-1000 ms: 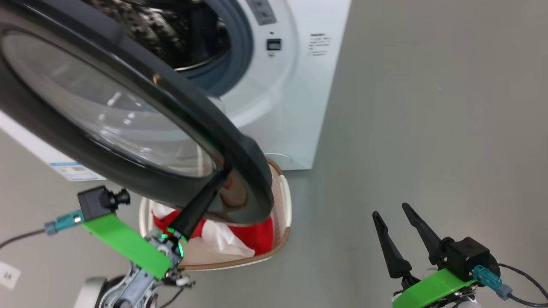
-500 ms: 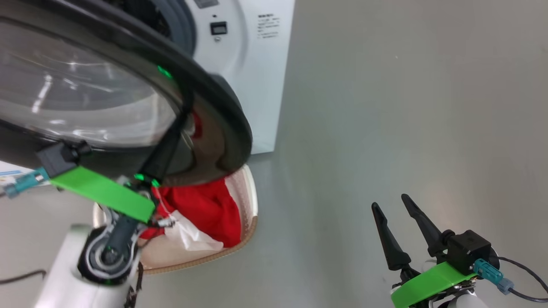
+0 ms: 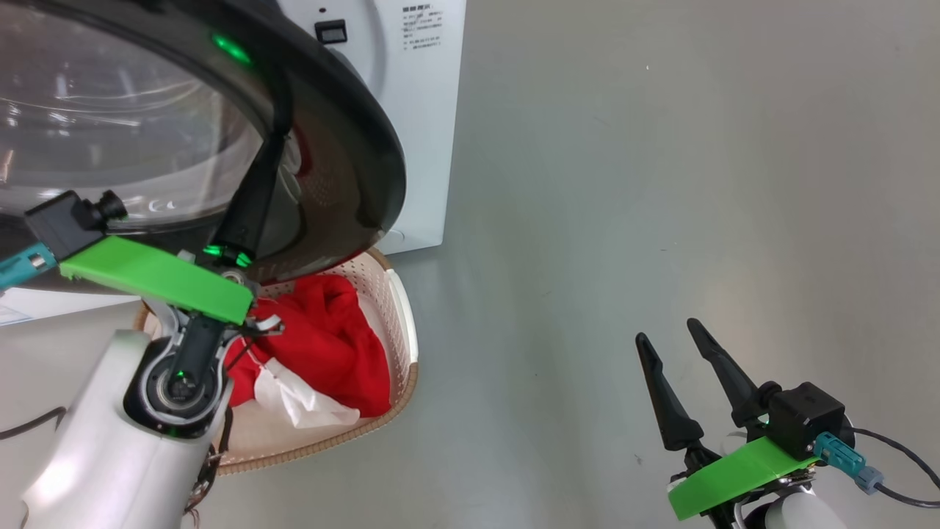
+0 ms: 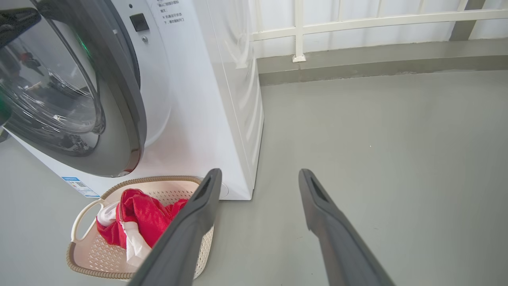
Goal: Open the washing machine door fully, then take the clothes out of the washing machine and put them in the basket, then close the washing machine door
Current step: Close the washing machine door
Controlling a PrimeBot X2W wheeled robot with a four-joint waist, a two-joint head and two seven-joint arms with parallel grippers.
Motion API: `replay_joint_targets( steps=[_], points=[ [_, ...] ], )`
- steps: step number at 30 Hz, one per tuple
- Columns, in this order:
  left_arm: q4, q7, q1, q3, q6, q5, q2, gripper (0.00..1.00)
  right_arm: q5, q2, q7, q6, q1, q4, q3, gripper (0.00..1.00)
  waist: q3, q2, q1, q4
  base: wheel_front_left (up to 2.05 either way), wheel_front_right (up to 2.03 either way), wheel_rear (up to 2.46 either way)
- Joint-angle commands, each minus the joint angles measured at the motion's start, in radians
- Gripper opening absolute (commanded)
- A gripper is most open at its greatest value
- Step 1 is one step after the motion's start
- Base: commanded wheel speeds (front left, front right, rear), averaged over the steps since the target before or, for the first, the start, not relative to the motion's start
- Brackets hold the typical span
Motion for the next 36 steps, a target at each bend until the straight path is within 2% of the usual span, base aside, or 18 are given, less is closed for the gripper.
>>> replay_joint_targets(
  steps=[1, 11, 12, 14, 15, 16, 17, 18, 19, 25, 36],
  points=[
    [-0.017, -0.018, -0.027, 0.018, -0.006, -0.017, 0.044, 0.00, 0.019, 0.000, -0.006, 0.008, -0.021, -0.026, 0.023, 1.00, -0.003, -0.0001, 0.0000, 0.005, 0.00, 0.00, 0.00],
    [-0.012, -0.115, 0.056, -0.040, -0.006, -0.045, 0.068, 0.00, -0.003, 0.000, -0.006, 0.008, -0.003, -0.018, 0.012, 1.00, -0.046, -0.0001, 0.0000, 0.050, 0.00, 0.00, 0.00],
    [-0.012, -0.130, 0.073, -0.046, -0.006, -0.048, 0.068, 0.03, -0.005, 0.000, -0.006, 0.008, 0.000, -0.017, 0.010, 1.00, -0.054, -0.0001, 0.0000, 0.056, 0.00, 0.00, 0.00],
    [-0.012, -0.158, 0.111, -0.053, -0.006, -0.051, 0.071, 0.21, -0.009, 0.000, -0.006, 0.008, 0.008, -0.014, 0.007, 1.00, -0.067, -0.0001, 0.0000, 0.067, 0.00, 0.00, 0.00],
    [-0.010, -0.170, 0.131, -0.058, -0.006, -0.047, 0.073, 0.35, -0.011, 0.000, -0.006, 0.008, 0.011, -0.014, 0.005, 1.00, -0.074, -0.0001, 0.0000, 0.074, 0.00, 0.00, 0.00],
    [-0.006, -0.180, 0.150, -0.064, -0.006, -0.042, 0.076, 0.45, -0.013, 0.000, -0.006, 0.008, 0.015, -0.013, 0.004, 1.00, -0.081, -0.0001, 0.0000, 0.079, 0.00, 0.00, 0.00],
    [0.001, -0.188, 0.170, -0.069, -0.006, -0.036, 0.078, 0.66, -0.014, 0.000, -0.006, 0.008, 0.019, -0.011, 0.001, 1.00, -0.087, -0.0001, 0.0000, 0.086, 0.00, 0.00, 0.00],
    [0.008, -0.196, 0.188, -0.075, -0.006, -0.027, 0.080, 0.97, -0.015, 0.000, -0.006, 0.008, 0.022, -0.011, -0.003, 1.00, -0.093, -0.0001, 0.0000, 0.093, 0.00, 0.00, 0.00],
    [0.015, -0.201, 0.204, -0.080, -0.006, -0.020, 0.081, 1.00, -0.017, 0.000, -0.006, 0.008, 0.025, -0.012, -0.006, 1.00, -0.097, -0.0001, 0.0000, 0.099, 0.00, 0.00, 0.00],
    [0.029, -0.214, 0.308, -0.089, -0.006, -0.008, 0.075, 1.00, -0.027, -0.003, -0.006, 0.008, 0.049, -0.007, -0.019, 1.00, -0.136, -0.0001, 0.0000, 0.138, 0.00, 0.00, 0.00],
    [0.060, -0.215, 0.501, 0.042, -0.006, 0.175, 0.037, 1.00, -0.027, -0.017, -0.006, 0.008, 0.115, -0.010, -0.043, 1.00, -0.201, -0.0001, 0.0000, 0.192, 0.00, 0.00, 0.00]
  ],
)
